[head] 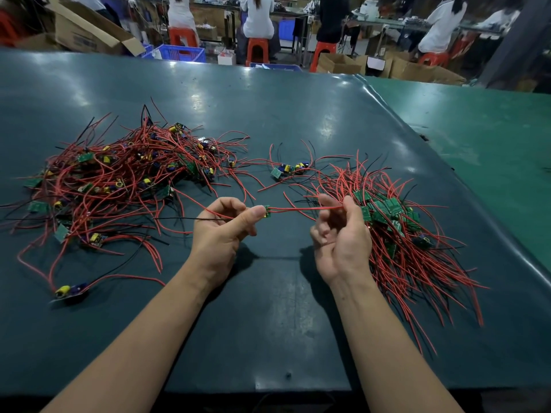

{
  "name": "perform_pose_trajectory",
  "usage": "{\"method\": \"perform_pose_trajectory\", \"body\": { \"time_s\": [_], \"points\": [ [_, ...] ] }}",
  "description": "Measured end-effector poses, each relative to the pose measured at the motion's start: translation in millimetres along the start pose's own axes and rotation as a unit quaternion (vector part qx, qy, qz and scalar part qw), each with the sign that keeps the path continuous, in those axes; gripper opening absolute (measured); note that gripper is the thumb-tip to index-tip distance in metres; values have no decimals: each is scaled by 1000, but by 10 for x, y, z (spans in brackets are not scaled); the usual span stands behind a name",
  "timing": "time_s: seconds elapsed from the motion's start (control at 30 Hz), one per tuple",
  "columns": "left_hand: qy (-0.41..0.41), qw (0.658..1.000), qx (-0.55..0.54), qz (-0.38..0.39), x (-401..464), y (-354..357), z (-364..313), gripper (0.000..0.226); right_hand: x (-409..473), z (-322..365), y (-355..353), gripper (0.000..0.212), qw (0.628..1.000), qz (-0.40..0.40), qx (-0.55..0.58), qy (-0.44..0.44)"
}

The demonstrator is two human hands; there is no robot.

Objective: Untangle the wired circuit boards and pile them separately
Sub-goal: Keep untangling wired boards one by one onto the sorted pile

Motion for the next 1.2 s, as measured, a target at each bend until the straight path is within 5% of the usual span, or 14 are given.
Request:
{"method": "perform_pose_trajectory", "body": {
  "time_s": [0.13, 0.23, 0.33, 0.57, 0.67, 0.87, 1.2],
  "points": [
    [-15, 999, -34, -15, 21, -39, 3, 27, -193, -235, 188, 39, 978, 136, -157, 0],
    [-16, 1000, -8, 24, -34, 27, 33, 28, -353, -379, 258, 43, 930, 217, -284, -85],
    [-20, 999, 14, 30, -35, 38, 51, 21, -357, -243, 256, 25, 891, 212, -337, -217],
    [-68, 996, 30, 58, -53, 43, 113, 14, -408, -170, 264, 8, 852, 203, -352, -330],
    [-67, 996, 41, 48, -47, 40, 109, 20, -375, -34, 209, 15, 883, 118, -284, -354],
    [-61, 995, 69, 49, -44, 21, 102, 26, -19, 177, -231, 28, 962, -143, -75, -220],
    [-6, 994, 103, 45, -58, 2, 68, 33, 63, 41, -289, 36, 979, -164, -65, -102]
  ]
}}
Point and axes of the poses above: each hand's wrist, its own x-axis towards the middle knuckle, its own y-axis out of the palm, z = x × y, the point moved 7 cm from there along x, towards the middle knuckle, and after that the axes turned 14 degrees about -z, right-handed, at the moved point
